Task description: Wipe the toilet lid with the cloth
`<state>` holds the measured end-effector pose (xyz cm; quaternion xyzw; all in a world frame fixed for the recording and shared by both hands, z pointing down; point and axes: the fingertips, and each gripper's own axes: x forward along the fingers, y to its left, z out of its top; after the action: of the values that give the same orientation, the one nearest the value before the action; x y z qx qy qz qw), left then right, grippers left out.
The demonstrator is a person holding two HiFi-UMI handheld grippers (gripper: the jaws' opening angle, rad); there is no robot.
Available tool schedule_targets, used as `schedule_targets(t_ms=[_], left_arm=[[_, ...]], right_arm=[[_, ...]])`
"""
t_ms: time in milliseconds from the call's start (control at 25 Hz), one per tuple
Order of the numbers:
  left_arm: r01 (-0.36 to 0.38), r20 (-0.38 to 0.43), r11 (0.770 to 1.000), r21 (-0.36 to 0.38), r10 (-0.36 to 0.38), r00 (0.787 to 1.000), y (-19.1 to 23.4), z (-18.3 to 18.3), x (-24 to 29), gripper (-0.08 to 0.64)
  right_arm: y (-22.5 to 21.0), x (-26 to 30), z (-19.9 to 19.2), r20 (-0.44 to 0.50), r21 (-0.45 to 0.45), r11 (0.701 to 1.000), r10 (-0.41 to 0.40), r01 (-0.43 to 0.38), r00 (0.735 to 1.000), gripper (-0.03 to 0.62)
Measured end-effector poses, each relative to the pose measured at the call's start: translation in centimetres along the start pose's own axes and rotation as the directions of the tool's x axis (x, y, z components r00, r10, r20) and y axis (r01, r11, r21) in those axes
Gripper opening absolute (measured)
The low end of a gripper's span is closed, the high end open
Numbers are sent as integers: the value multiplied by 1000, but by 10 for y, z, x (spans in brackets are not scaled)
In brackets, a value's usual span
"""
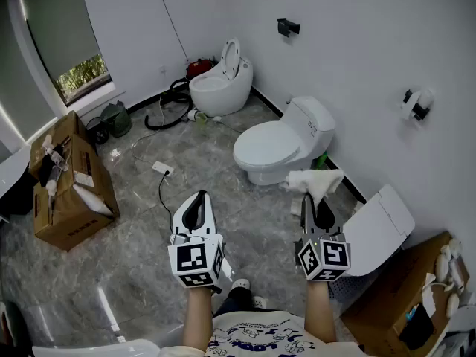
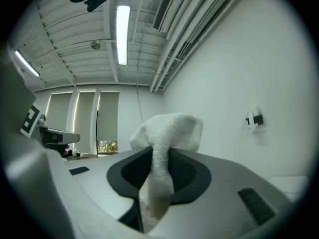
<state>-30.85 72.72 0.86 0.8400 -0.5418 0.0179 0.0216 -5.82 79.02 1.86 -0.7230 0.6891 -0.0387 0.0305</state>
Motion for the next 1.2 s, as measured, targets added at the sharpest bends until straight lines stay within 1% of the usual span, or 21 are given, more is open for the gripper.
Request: schedule_targets(t_ms=[200,360,640,880,1200], left_arm=[[-14,-7,1000,2,14,1000,5,4,6,9],[2,-1,1000,-3,-2,1000,5,-1,14,9],[8,0,1000,-5,-8,1000,15,0,39,9],[19,-2,1000,-2,-19,1000,35,-4,68,9],[53,-16,999,9,-53,998,65,-14,101,9]], right_arm=[[0,7,-1,-2,-2,1000,-1,1,1000,89],[0,13,-3,-4,-3,1000,-5,5,1000,89],[0,38,-4,-6,6,1000,-12,12,1000,92],[3,68,-10,-5,18,999,-36,36,999,92],[19,105,-19,-8,28,997,-67,67,998,92]])
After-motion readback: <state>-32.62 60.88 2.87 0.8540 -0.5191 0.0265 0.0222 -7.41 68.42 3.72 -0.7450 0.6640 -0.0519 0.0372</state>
